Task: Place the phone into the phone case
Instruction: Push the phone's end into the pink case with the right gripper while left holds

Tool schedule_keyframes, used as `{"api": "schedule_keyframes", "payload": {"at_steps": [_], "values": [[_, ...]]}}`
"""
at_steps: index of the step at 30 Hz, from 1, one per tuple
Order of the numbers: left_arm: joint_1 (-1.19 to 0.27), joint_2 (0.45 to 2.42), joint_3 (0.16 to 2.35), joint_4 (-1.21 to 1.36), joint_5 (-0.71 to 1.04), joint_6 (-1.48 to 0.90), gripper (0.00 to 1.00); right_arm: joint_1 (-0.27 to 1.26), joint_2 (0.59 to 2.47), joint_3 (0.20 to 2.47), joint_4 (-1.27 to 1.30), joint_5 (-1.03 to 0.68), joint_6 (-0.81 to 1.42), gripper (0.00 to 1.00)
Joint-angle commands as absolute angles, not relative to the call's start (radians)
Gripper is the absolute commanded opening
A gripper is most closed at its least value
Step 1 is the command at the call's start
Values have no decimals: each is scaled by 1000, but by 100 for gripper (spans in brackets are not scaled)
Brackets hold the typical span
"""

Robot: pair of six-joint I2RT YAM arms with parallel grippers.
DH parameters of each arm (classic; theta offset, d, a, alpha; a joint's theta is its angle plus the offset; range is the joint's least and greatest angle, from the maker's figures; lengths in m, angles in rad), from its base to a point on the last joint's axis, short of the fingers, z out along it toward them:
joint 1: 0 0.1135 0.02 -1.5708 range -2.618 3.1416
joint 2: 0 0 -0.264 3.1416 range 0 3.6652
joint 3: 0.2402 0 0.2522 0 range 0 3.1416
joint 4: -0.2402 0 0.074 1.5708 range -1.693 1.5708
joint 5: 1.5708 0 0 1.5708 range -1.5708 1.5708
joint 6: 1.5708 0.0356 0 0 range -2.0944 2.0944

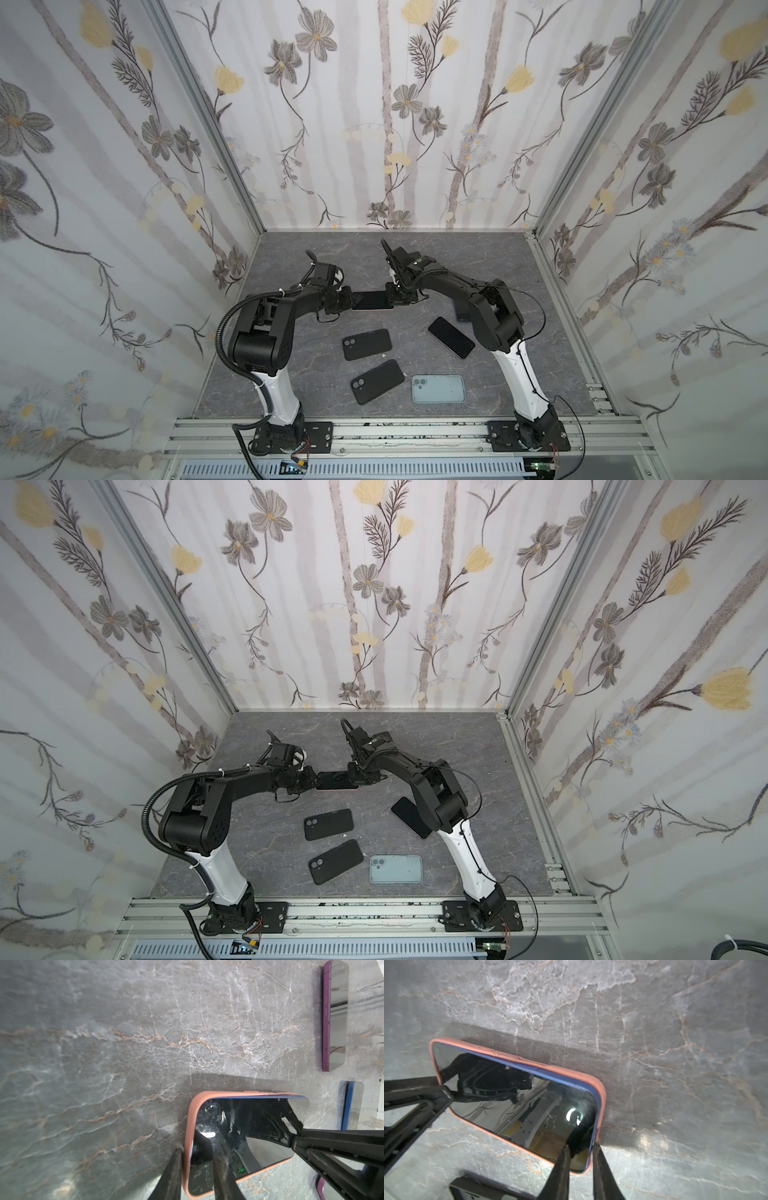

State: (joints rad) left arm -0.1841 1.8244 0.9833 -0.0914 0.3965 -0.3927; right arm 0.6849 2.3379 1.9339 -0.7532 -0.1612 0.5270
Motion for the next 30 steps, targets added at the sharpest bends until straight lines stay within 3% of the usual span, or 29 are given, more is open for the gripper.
{"api": "schedule_keyframes", "payload": {"at_steps": [1, 12, 30], "values": [[-183, 1810, 1004, -111, 393, -398, 28, 677, 2360, 2008, -898, -44, 496, 21], [-178, 1847, 1061, -124, 396, -398, 28, 649, 2429, 2135, -911, -116, 464, 18], [-176, 1865, 1037, -116, 387, -391, 27, 673, 2398, 2128, -922, -230, 463, 13]]}}
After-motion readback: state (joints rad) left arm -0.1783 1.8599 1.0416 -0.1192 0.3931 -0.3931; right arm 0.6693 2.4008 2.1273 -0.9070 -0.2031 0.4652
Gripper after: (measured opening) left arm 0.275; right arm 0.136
